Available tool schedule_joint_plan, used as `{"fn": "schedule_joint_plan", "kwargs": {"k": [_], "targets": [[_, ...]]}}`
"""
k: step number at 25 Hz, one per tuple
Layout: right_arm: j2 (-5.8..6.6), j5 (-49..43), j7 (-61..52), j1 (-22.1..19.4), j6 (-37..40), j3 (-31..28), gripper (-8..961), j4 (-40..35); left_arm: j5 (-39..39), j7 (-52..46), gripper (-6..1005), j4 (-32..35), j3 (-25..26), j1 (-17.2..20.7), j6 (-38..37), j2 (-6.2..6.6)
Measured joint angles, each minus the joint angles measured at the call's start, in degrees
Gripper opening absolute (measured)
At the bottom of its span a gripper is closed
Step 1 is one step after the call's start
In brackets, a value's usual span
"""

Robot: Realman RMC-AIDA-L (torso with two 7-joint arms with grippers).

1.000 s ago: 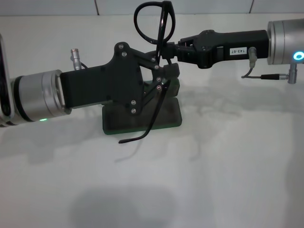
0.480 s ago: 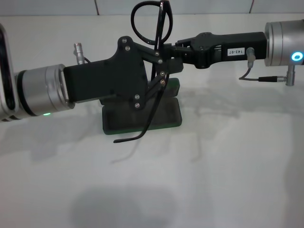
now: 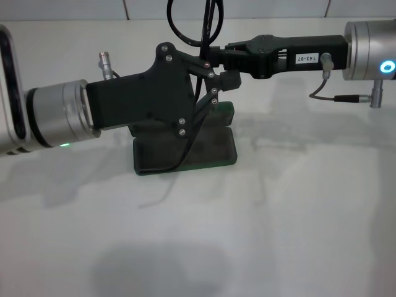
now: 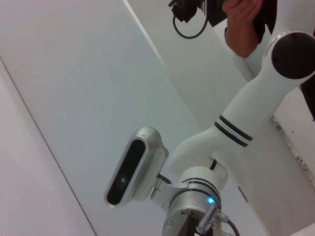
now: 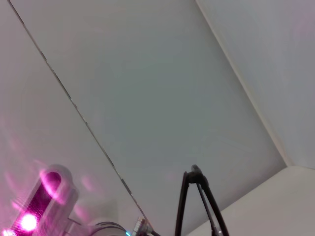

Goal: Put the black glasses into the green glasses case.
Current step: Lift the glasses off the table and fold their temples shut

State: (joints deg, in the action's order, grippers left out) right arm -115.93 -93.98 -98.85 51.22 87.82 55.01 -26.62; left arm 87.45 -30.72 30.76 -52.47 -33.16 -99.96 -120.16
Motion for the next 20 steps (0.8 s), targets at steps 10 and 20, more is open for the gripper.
{"fn": "schedule_joint_plan", "kwargs": {"k": [10,20], "targets": [[-0.04,0.52,-0.2,0.09,0.58,1.33,34,-0.01,-0.01,0.08,-2,-0.41,0.0,-0.7,0.56,-0.08],[-0.05,0.6,-0.2,-0.52,1.01,0.98,33,-0.08,0.06,-0.32,-2,-0.18,-1.66,-0.4,0.51,0.1]]}}
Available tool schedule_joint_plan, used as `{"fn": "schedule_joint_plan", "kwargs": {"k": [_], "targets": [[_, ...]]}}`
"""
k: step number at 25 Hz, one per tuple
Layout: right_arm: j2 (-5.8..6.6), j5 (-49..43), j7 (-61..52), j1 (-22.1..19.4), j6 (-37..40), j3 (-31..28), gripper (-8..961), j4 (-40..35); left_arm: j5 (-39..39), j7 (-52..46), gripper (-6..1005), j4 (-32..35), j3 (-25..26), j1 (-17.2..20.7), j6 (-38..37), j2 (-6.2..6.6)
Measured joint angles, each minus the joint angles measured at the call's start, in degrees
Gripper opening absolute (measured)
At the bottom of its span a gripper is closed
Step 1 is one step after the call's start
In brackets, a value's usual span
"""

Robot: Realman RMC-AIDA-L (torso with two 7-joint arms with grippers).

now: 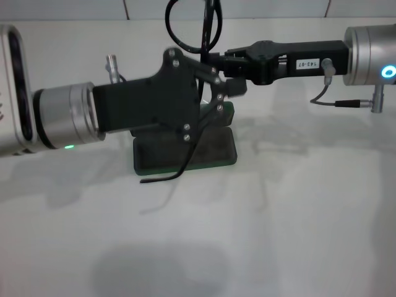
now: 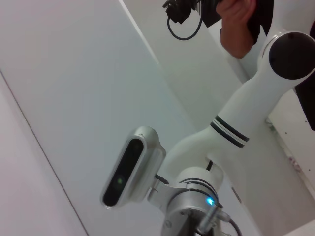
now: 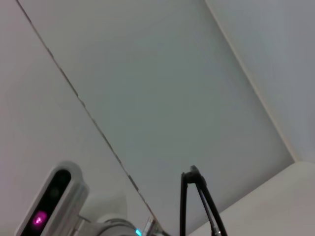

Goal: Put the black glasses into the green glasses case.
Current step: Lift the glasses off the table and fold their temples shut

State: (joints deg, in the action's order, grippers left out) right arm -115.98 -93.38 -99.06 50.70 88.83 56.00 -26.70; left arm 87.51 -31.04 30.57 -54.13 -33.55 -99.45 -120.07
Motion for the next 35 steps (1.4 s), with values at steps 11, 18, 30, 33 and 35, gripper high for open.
{"fn": "schedule_joint_plan", "kwargs": {"k": [11,18,30,33,35], "targets": [[1.01,0.81,0.07,-1.74,-0.62,-0.95,34,-0.98,-1.22,-1.27,-2,2.2,0.21,2.29,-1.4,0.19],[1.23,0.81,0.2,-2.63,-1.02,-1.0,36,-1.64,-1.51,-1.93,-2,2.72,1.46,2.77,-0.98,0.32],[1.89,-1.51,1.85,-7.01,-6.85,-0.96,39,-8.02,0.0,-17.78,-2,4.83,5.3,5.03,-5.01,5.06],[2.33,-1.17,1.79,-7.28,-7.18,-1.88,40,-8.02,2.15,-17.92,-2,4.95,5.17,6.82,-6.26,5.87],[2.67,-1.01,1.49,-7.23,-7.31,-3.74,41,-8.02,3.83,-18.01,-2,4.98,5.17,8.06,-6.44,6.0]]}}
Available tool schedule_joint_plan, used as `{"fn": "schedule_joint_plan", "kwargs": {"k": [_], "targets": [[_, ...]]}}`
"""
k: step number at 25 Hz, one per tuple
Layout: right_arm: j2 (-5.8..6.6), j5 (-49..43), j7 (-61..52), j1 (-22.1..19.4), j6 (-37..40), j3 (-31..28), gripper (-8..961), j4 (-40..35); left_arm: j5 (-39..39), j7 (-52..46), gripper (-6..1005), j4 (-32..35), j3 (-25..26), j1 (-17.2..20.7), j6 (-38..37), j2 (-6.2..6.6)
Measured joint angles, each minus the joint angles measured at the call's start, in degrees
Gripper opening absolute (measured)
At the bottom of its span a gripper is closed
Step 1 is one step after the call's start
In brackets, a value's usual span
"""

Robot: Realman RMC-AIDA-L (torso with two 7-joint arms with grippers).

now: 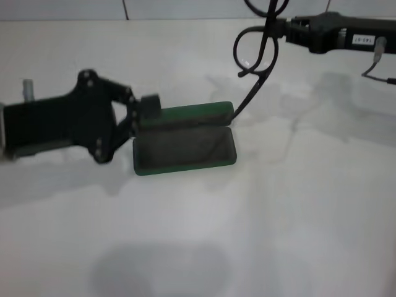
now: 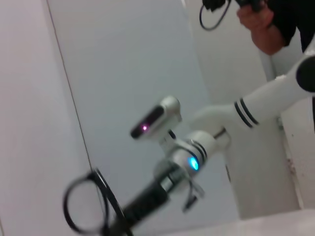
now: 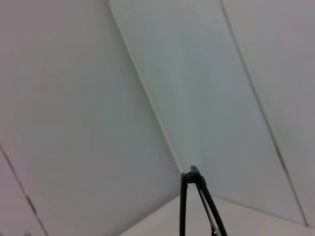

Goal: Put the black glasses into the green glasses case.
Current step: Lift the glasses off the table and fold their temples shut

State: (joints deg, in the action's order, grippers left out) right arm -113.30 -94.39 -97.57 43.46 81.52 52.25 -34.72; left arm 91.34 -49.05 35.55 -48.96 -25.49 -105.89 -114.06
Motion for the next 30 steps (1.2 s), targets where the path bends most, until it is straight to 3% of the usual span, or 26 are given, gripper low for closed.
{"fn": "schedule_joint_plan", "kwargs": {"k": [10,21,30], "targets": [[0.19,0.48,-0.81,1.38,0.23,-5.04,44,-0.03,4.78,1.0,-2,-0.36,0.01,3.4,-0.34,-1.15],[-2.52,2.69,-0.81,3.18,3.75,-2.97,47,2.72,6.79,4.66,-2,-1.59,-1.25,-0.82,0.39,-4.96],[-2.59,4.7,-1.1,3.57,4.59,0.24,49,5.43,4.14,9.42,-2,-1.71,-1.22,-1.43,0.3,-5.41]]}}
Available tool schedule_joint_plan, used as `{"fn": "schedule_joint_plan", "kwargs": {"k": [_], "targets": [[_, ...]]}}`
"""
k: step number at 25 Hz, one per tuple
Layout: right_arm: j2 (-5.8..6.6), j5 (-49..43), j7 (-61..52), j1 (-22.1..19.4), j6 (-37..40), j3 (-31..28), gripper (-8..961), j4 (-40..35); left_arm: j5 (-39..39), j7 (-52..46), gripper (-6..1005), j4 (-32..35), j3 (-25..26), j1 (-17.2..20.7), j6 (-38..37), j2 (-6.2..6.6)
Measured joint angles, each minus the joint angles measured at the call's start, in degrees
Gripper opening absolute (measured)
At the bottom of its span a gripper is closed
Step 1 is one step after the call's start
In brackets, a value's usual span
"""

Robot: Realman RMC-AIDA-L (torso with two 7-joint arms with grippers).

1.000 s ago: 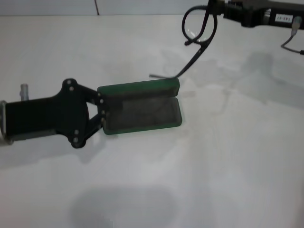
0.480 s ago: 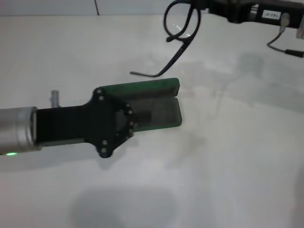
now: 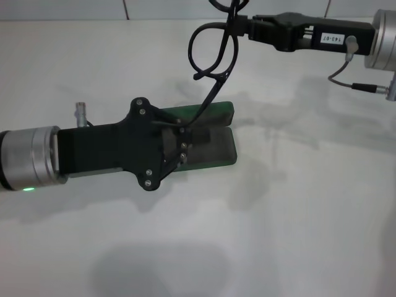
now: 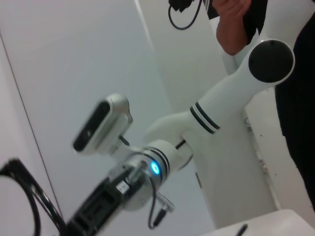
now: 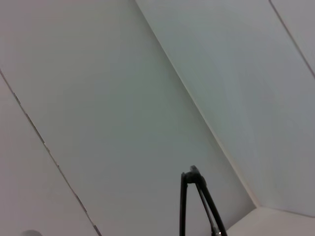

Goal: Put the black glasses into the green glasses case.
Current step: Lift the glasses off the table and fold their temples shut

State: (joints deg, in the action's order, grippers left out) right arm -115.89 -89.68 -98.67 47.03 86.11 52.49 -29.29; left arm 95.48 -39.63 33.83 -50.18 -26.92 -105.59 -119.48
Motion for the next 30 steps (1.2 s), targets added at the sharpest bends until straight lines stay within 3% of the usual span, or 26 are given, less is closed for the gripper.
{"fn": "schedule_joint_plan", "kwargs": {"k": [14,30], "targets": [[-0.04,-0.09,-0.38,0.57,-0.13,0.24,53,2.54,-2.15,1.47,-2,0.25,-0.06,-0.28,-0.03,-0.05],[-0.1,-0.11,-0.56,1.53,-0.8,5.54,57,2.67,-2.32,1.33,-2,0.04,-0.04,-2.05,-0.09,-0.05]]}}
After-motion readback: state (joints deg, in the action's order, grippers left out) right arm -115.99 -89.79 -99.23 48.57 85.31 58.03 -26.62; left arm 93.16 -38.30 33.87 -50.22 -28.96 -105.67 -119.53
